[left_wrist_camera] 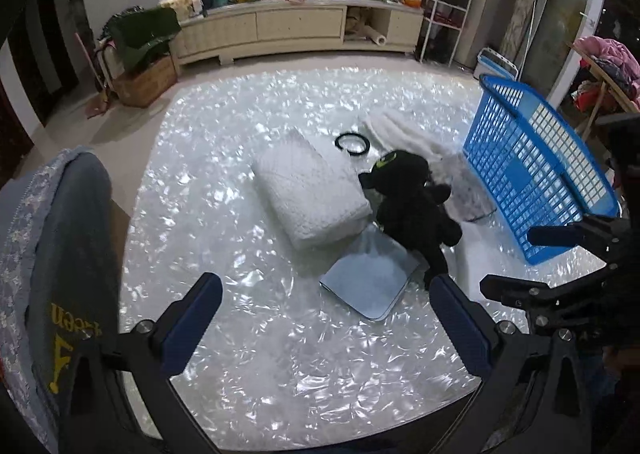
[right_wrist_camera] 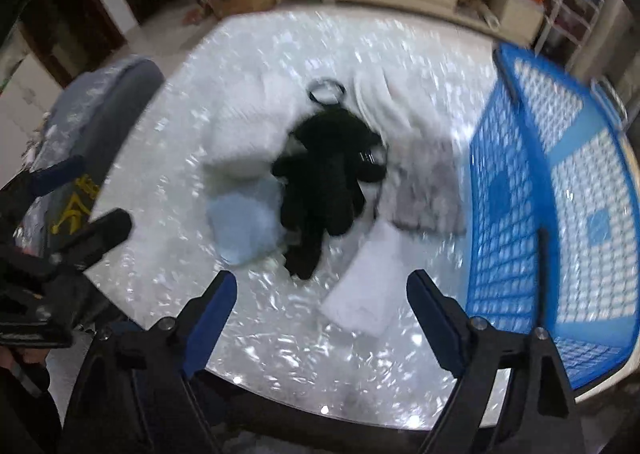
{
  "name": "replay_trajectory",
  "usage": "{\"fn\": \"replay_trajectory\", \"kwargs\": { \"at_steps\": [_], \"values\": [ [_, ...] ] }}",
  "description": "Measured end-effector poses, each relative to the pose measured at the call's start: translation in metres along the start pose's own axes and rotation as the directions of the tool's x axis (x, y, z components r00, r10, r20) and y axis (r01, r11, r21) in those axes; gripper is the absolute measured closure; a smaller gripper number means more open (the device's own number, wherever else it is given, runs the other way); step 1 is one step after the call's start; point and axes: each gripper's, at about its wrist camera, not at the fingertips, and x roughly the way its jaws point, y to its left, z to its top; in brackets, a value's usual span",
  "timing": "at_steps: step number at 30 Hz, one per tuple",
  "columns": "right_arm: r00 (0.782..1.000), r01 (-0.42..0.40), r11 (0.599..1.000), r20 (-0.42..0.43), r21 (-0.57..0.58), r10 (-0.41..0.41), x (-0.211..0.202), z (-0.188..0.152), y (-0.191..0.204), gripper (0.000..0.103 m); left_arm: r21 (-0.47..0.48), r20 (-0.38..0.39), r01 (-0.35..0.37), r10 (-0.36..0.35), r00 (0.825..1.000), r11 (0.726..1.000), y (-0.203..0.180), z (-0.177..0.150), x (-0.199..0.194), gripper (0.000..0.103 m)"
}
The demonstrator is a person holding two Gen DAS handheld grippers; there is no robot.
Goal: Organize soft objects
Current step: 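Reach the right gripper to the white folded cloth and grasp it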
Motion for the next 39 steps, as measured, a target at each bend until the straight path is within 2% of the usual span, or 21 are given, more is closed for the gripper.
{"fn": "replay_trajectory", "kwargs": {
  "at_steps": [8, 15, 19, 22, 26, 31, 39],
  "values": [
    [0.993, 0.079, 0.984, -0.103, 0.158, -0.063, 0.043, -0.004, -0.033, 0.016, 0.028, -0.059, 0.054, -0.052, 0.997, 0.998, 0.001, -0.005, 0.042, 0.0],
    [0.981, 0.143, 0.976, -0.152, 0.163, -0.118, 0.07, -0.001, -0.043, 0.02, 0.086, -0.09, 0.064, -0.056, 0.994, 0.994, -0.005, -0.007, 0.066, 0.0],
    [0.975, 0.168, 0.97, -0.173, 0.174, -0.138, 0.086, -0.005, -0.052, 0.03, 0.102, -0.097, 0.062, -0.052, 0.994, 0.993, -0.006, -0.008, 0.072, 0.0],
    [0.977, 0.162, 0.968, -0.167, 0.192, -0.131, 0.091, -0.006, -0.054, 0.034, 0.092, -0.098, 0.066, -0.057, 0.994, 0.994, -0.005, -0.008, 0.073, 0.0],
    [0.981, 0.149, 0.974, -0.149, 0.171, -0.124, 0.089, -0.002, -0.047, 0.052, 0.079, -0.093, 0.066, -0.059, 0.994, 0.995, -0.003, -0.009, 0.07, 0.0],
    [0.986, 0.127, 0.98, -0.131, 0.152, -0.107, 0.083, -0.016, -0.045, 0.056, 0.048, -0.077, 0.07, -0.066, 0.995, 0.996, -0.002, -0.01, 0.055, 0.0],
    [0.992, 0.127, 0.989, -0.031, 0.08, -0.125, 0.026, -0.036, -0.043, 0.056, 0.011, -0.055, 0.072, -0.071, 0.996, 0.997, -0.017, 0.002, 0.034, 0.0]
  ]
}}
